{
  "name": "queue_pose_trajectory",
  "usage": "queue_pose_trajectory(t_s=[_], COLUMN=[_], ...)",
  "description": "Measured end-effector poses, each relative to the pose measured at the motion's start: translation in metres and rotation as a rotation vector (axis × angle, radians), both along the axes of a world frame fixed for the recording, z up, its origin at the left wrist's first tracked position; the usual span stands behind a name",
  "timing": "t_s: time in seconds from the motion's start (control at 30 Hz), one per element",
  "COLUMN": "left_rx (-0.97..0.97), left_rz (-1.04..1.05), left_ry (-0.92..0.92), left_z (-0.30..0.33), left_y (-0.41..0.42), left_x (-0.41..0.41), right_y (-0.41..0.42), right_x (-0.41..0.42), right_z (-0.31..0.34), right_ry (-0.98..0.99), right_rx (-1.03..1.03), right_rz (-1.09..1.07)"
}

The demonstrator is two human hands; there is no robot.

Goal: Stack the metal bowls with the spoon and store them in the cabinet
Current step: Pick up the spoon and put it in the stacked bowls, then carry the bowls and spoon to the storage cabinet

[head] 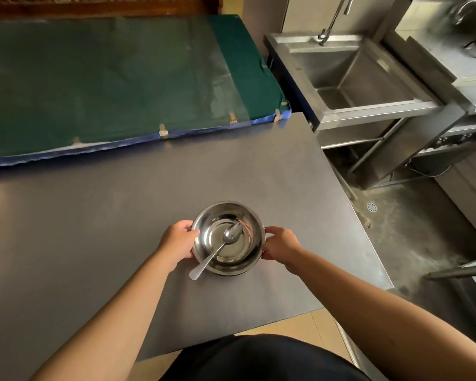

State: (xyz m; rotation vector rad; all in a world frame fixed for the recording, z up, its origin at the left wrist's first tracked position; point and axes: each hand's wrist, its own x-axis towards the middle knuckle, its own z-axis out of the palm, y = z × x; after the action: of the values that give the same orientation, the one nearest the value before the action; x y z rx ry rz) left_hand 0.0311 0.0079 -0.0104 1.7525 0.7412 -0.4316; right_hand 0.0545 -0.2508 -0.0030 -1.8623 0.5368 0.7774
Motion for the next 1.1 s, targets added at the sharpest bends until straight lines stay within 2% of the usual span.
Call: queue_pose_trajectory(t_s=[0.3, 0.53, 0.8, 1.1], left_rx=[-0.154, -0.209, -0.303, -0.407], left_rz=[0.054, -0.039, -0.236, -0.65], left_ry=[-0.153, -0.274, -0.35, -0.289], left_z=[0.064, 0.129, 0.173, 0.204], left_y=[-0.06, -0.174, -0.333, -0.538], left_x=[-0.015, -0.035, -0.049, -0.05], right_y=[-0.075, -0.196, -0.361, -0.522], right_x=[-0.001, -0.036, -0.114, -0.233], right_z=[0.072, 0.144, 0.186, 0.202], right_ry=[-0.215, -0.318, -0.413, -0.593], right_rx=[0.034, 0.02, 0.146, 0.174], right_rz=[0.088, 0.066, -0.227, -0.657])
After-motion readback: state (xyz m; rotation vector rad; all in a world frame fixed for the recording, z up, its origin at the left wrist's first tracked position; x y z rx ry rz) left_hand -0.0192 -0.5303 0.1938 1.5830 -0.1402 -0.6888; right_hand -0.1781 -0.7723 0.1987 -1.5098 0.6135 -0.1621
